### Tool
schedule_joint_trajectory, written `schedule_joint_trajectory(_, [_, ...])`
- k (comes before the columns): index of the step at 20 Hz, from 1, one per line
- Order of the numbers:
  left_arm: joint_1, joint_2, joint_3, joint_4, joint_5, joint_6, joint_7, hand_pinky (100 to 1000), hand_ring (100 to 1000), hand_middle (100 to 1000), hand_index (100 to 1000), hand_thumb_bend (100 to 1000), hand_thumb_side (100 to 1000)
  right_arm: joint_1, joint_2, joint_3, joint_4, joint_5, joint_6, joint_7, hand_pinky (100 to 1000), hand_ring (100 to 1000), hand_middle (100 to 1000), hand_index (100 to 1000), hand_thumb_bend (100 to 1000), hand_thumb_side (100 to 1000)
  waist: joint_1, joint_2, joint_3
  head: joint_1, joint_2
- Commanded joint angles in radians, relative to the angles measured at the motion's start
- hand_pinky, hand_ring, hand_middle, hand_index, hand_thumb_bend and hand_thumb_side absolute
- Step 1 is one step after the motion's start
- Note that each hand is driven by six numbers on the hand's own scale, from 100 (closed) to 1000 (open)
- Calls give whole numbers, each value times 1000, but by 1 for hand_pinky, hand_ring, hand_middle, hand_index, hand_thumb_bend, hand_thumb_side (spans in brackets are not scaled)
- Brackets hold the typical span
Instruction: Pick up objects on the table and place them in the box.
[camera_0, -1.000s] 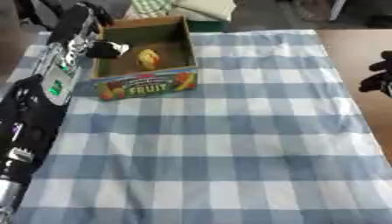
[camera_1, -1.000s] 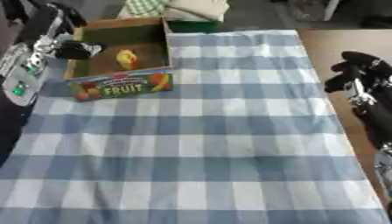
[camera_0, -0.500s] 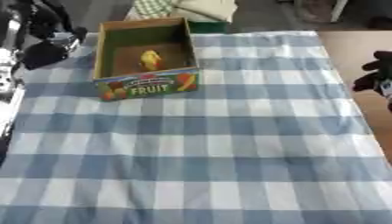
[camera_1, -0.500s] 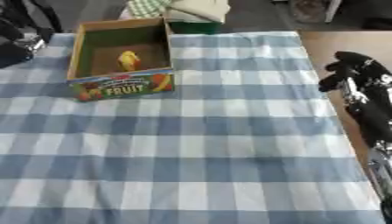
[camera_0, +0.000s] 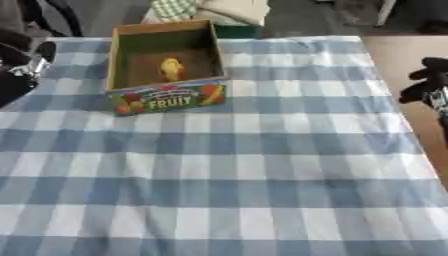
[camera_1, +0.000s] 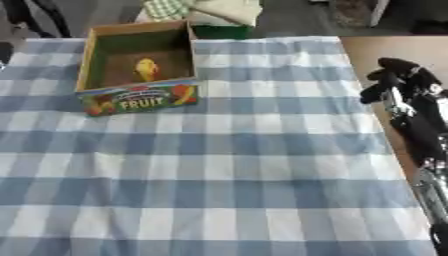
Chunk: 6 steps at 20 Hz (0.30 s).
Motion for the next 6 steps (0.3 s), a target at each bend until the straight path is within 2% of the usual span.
schedule_joint_trajectory(1, [3,3,20,-26,20,-12,-1,586,511,508,600,469,413,-5,-12,-13,-11,0,0,-5,569,567,616,789,100,423,2,-14,3,-2,-9])
schedule_joint_trajectory(6, [10,-8,20,-32,33,-18,-15,587,512,509,601,437,422,-5,-10,-13,-11,0,-1,-4,569,567,616,789,100,424,1,-14,5,-4,-7])
